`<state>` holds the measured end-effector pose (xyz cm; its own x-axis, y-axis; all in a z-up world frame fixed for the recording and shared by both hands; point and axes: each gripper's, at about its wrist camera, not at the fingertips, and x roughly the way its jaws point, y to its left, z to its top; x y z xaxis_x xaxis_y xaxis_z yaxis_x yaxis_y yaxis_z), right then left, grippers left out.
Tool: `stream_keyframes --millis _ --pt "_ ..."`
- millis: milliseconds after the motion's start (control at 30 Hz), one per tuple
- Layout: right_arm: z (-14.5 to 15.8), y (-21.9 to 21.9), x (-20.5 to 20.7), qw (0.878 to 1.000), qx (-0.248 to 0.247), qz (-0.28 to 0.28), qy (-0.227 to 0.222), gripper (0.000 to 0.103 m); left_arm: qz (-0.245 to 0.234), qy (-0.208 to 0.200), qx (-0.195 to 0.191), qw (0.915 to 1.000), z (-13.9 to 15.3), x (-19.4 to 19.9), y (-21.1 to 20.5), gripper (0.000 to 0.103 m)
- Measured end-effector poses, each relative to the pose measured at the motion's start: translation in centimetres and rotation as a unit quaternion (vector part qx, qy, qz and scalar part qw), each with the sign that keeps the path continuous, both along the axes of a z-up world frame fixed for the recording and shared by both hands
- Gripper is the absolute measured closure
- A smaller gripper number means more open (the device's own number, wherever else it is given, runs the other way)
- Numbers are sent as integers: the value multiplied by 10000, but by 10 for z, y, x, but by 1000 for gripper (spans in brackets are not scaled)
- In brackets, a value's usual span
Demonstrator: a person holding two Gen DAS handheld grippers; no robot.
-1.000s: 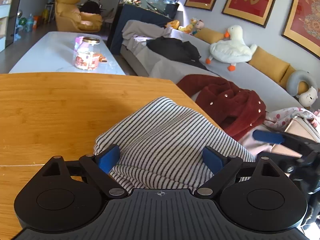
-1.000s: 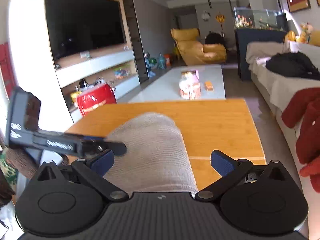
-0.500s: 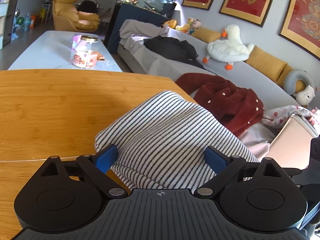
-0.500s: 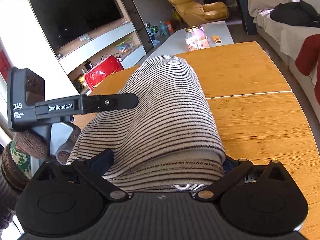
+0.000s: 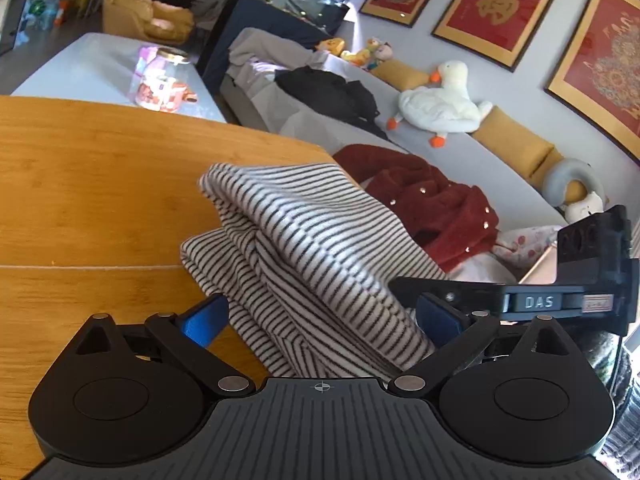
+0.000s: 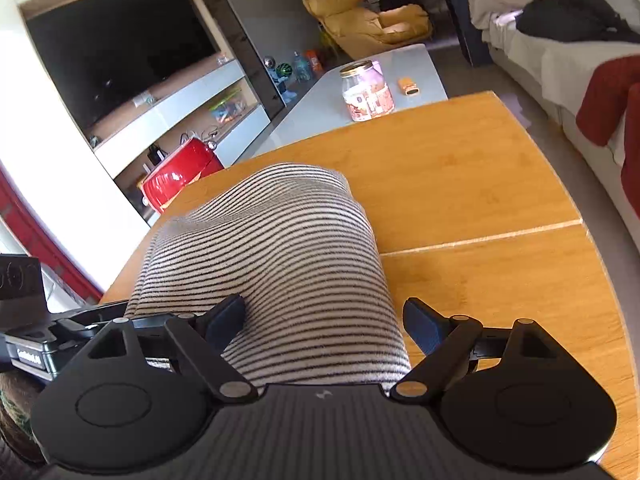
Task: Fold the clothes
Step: 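Open the right gripper and press the folded stack with both grippers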
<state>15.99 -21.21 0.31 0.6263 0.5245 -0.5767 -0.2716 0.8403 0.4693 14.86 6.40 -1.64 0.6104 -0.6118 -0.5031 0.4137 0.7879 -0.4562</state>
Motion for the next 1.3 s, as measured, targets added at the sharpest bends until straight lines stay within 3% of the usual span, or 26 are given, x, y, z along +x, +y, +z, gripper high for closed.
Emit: stream_keyframes --millis 67,167,333,533,667,767,900,1100,1133,1167,1233,1300 --pt "-4 0 -5 9997 230 -100 23 15 26 178 -43 9998 3 1 5 1" --pt "-7 17 -23 9995 199 -218 -78 15 71 337 -116 9993 4 0 13 1" --pt "-8 50 -35 9996 173 121 -176 15 508 434 105 9977 6 0 32 1" --pt "23 32 -28 9984 166 37 -533 12 552 474 159 9972 6 -17 50 1" --pt "33 20 -7 9983 -14 -33 -577 12 483 352 1 9982 10 -32 50 1" --pt "32 18 9 9989 -77 17 -456 12 343 261 -66 9990 13 -42 44 2" --pt "29 21 23 9988 146 364 -307 12 88 90 126 9998 16 -58 34 3" --pt "5 48 66 9937 468 787 652 11 -12 233 340 9991 -3 -59 26 3" --pt "4 52 72 9919 540 877 737 13 0 236 324 9992 -4 -59 27 4" --pt "6 57 74 9907 581 979 751 29 12 239 307 9992 -5 -59 28 5" --pt "25 68 65 9910 480 1205 327 40 33 230 303 9993 -6 -59 30 7" --pt "47 69 50 9854 742 1516 -237 52 21 130 418 9990 -7 -62 28 7"
